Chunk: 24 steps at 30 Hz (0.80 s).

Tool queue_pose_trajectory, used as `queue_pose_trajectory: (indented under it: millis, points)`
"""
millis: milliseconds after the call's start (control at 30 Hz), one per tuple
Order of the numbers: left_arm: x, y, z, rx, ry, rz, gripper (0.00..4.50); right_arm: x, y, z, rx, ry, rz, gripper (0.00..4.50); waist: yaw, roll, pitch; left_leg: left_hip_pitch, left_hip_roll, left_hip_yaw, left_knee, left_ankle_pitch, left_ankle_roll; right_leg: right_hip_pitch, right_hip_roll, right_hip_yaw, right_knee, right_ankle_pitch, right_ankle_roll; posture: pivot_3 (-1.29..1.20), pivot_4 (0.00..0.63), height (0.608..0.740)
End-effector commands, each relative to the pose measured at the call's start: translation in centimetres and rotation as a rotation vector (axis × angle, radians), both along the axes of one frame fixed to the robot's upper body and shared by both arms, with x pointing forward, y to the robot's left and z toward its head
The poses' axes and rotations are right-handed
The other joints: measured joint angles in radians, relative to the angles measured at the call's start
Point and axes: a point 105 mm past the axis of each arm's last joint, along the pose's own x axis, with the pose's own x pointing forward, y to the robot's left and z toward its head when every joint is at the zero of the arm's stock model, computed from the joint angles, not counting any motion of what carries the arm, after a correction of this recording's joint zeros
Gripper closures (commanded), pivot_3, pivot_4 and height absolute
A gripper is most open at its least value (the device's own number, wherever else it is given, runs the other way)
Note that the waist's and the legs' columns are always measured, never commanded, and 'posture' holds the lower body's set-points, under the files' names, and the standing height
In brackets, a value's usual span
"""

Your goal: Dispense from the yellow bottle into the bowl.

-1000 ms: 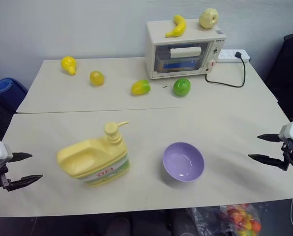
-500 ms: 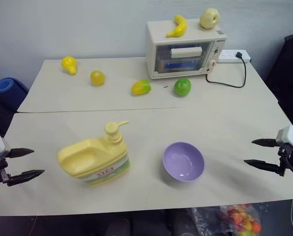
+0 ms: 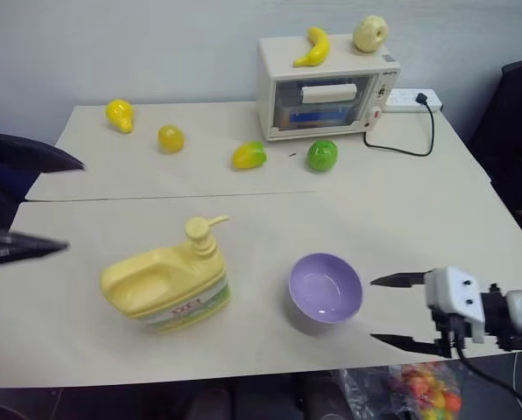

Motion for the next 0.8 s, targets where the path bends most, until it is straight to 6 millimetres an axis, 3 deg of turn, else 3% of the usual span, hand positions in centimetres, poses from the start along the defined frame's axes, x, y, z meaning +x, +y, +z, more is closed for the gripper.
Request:
queue_pose_trajectory:
  millis: [33,167,433,533,800]
  points:
    - [-0.3,-1.5,-2.5,0.116,0.037,-0.096,0.0,0.3,1.5,-1.2,-0.024,-0.061,0.07,0.02,0.001,0.0,0.0,0.0,0.001,0.0,0.0,0.0,0.0,0.0,0.001,0.0,0.0,-0.001,-0.001,0.0,0.15,0.74]
    - [-0.2,-2.3,-3.9,0.165,0.049,-0.149,0.0,0.6,2.9,-3.0,-0.038,-0.064,0.12,0.02,0.003,-0.002,0.001,0.0,0.005,-0.001,0.0,0.001,-0.002,0.0,0.008,0.001,0.0,-0.002,-0.004,0.0,0.15,0.74]
    - [-0.1,-2.5,-4.5,0.243,0.036,-0.194,0.0,1.5,4.2,-5.4,-0.04,-0.056,0.115,0.02,0.004,-0.002,0.001,0.002,0.005,-0.001,0.0,0.001,-0.002,0.0,0.009,0.002,0.001,-0.001,-0.005,0.0,0.15,0.74]
    - [0.0,-2.6,-4.4,0.24,0.016,-0.189,0.0,1.8,4.4,-5.6,-0.014,-0.048,0.084,0.58,0.004,-0.002,0.001,0.002,0.005,0.0,0.0,0.001,-0.002,0.0,0.009,0.002,0.002,-0.001,-0.005,0.0,0.15,0.74]
    - [0.1,-3.1,-4.0,0.201,-0.008,-0.192,0.0,2.4,4.4,-6.0,-0.032,-0.067,0.091,3.36,0.003,-0.002,0.001,0.002,0.005,0.0,0.0,0.001,-0.001,0.0,0.009,0.002,0.002,-0.001,-0.004,0.0,0.15,0.74]
